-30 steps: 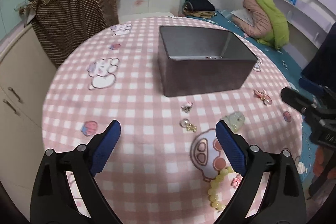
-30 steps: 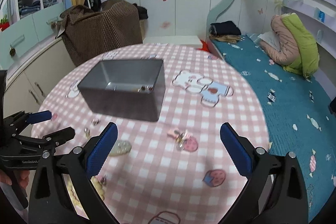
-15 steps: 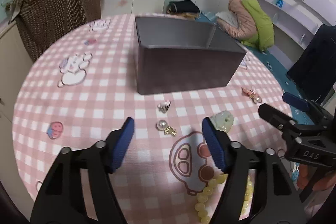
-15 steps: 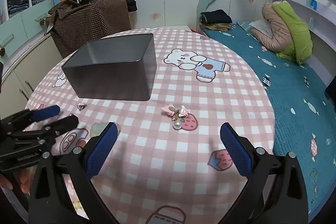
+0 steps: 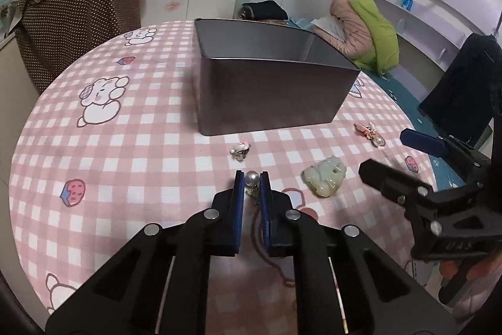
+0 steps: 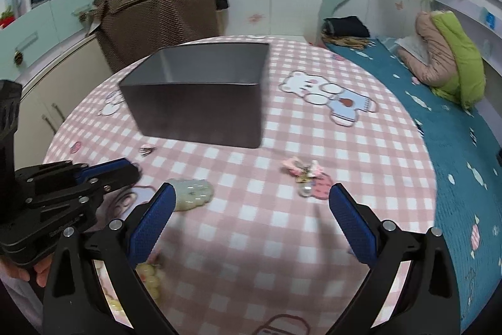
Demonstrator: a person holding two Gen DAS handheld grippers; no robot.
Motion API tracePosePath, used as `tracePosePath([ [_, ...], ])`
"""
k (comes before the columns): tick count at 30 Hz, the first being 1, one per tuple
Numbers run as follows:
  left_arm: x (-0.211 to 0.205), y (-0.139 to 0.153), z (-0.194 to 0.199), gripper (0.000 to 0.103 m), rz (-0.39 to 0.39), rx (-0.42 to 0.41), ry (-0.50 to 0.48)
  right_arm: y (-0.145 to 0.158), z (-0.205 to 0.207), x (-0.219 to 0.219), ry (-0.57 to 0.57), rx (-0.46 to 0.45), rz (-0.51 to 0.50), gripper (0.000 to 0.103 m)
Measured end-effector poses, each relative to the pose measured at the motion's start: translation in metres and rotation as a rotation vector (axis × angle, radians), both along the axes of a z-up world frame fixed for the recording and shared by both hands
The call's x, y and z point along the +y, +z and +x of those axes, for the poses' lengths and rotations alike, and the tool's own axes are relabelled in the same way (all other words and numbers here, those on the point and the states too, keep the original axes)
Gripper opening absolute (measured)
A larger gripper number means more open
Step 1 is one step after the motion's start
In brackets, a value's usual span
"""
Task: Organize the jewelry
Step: 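Grasp the jade pendant with the right gripper while the left grasps a pearl earring, then carry the jade pendant and pearl earring over the grey box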
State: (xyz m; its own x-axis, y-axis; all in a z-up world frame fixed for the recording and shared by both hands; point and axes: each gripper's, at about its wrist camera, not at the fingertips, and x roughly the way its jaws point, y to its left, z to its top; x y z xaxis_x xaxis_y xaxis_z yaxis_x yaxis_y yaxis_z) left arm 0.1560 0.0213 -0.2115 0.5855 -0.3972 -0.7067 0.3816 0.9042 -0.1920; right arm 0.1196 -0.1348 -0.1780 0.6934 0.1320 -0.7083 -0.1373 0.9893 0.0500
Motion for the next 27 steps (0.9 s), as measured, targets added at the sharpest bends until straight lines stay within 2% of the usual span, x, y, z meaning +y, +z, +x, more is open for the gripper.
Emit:
tracePosePath([
  [10, 0.021, 0.012, -0.010, 0.010, -0.058, -0.038, 0.020, -0.007, 0.011, 0.034, 0.076, 0.029, -0.063, 0.089],
  [12, 0.024, 0.013, -0.011, 0.010, -0.068, -0.043, 0.029, -0.010, 0.012, 0.038, 0.084, 0.038, -0.081, 0.084],
  [14, 0.027, 0.015, -0.013, 0.010, -0.072, -0.050, 0.037, -0.017, 0.016, 0.042, 0.093, 0.077, -0.073, 0.069],
  [16, 0.028, 0.015, -0.014, 0.010, -0.074, -0.054, 0.038, -0.020, 0.016, 0.042, 0.086, 0.073, -0.054, 0.066],
  [18, 0.028, 0.013, -0.015, 0.010, -0.075, -0.051, 0.038, -0.020, 0.016, 0.044, 0.099, 0.068, -0.052, 0.052],
  [19, 0.028, 0.012, -0.015, 0.010, -0.077, -0.048, 0.038, -0.020, 0.016, 0.044, 0.098, 0.063, -0.055, 0.041],
  [27, 0.027, 0.014, -0.014, 0.010, -0.095, -0.040, 0.049, -0.017, 0.015, 0.036, 0.070, 0.066, -0.018, 0.041],
])
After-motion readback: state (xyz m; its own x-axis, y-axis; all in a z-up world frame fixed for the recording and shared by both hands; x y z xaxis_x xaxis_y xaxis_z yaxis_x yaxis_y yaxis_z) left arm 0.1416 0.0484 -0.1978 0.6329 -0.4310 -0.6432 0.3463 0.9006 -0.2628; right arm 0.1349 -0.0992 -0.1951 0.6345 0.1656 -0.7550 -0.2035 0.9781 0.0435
